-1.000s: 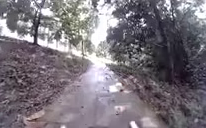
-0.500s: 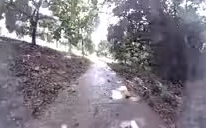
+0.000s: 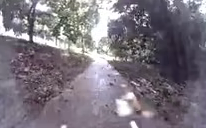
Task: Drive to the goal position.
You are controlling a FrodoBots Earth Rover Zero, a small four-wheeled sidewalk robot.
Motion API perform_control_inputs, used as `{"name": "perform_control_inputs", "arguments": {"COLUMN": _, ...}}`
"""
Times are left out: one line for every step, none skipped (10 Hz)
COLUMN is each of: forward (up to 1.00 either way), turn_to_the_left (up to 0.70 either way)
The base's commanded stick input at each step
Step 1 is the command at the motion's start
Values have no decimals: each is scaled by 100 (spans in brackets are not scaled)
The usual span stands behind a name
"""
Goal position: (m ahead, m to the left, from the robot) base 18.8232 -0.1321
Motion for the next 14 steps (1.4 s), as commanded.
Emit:
{"name": "perform_control_inputs", "arguments": {"forward": 85, "turn_to_the_left": 0}}
{"name": "perform_control_inputs", "arguments": {"forward": 85, "turn_to_the_left": 0}}
{"name": "perform_control_inputs", "arguments": {"forward": 85, "turn_to_the_left": 0}}
{"name": "perform_control_inputs", "arguments": {"forward": 85, "turn_to_the_left": 0}}
{"name": "perform_control_inputs", "arguments": {"forward": 85, "turn_to_the_left": 0}}
{"name": "perform_control_inputs", "arguments": {"forward": 85, "turn_to_the_left": 0}}
{"name": "perform_control_inputs", "arguments": {"forward": 85, "turn_to_the_left": 0}}
{"name": "perform_control_inputs", "arguments": {"forward": 85, "turn_to_the_left": 0}}
{"name": "perform_control_inputs", "arguments": {"forward": 85, "turn_to_the_left": 0}}
{"name": "perform_control_inputs", "arguments": {"forward": 85, "turn_to_the_left": 0}}
{"name": "perform_control_inputs", "arguments": {"forward": 85, "turn_to_the_left": 0}}
{"name": "perform_control_inputs", "arguments": {"forward": 85, "turn_to_the_left": 0}}
{"name": "perform_control_inputs", "arguments": {"forward": 85, "turn_to_the_left": 0}}
{"name": "perform_control_inputs", "arguments": {"forward": 85, "turn_to_the_left": 0}}
